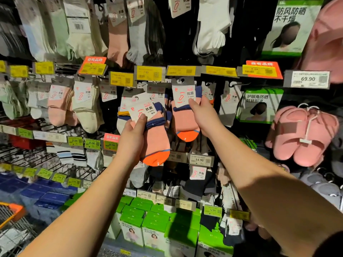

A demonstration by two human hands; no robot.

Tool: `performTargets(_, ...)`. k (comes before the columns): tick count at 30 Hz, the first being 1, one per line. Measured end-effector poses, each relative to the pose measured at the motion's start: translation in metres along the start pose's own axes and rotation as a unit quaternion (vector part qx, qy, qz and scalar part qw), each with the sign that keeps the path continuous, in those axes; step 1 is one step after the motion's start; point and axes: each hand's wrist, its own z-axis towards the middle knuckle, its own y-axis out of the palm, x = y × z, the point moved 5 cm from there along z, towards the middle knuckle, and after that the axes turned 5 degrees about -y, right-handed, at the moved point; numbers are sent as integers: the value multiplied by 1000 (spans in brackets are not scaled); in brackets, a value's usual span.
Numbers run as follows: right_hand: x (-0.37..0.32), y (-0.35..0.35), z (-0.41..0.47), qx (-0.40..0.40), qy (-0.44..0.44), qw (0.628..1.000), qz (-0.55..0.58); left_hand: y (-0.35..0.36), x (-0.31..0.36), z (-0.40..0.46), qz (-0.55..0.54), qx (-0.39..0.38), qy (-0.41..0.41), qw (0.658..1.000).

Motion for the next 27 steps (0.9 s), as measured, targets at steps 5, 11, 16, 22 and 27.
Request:
performTargets(5, 2, 5, 9, 4, 18, 1000, -24, 2, 3, -2, -14, -18, -6, 1000)
performTargets(11, 10, 3, 8, 22, 27, 999, 3, 3, 9, -5, -37, -28, -4, 999)
performTargets(16, 23, 4, 13, 22, 43, 999, -15, 2, 8, -5, -32, -23, -5, 999)
performTargets(22, 32, 7, 34, -21, 82, 966, -244, 5, 7, -7, -16, -30, -13, 999)
performTargets(27, 39, 9, 48, -38, 109, 944, -309, 9, 8, -11, -13, -37, -17, 999)
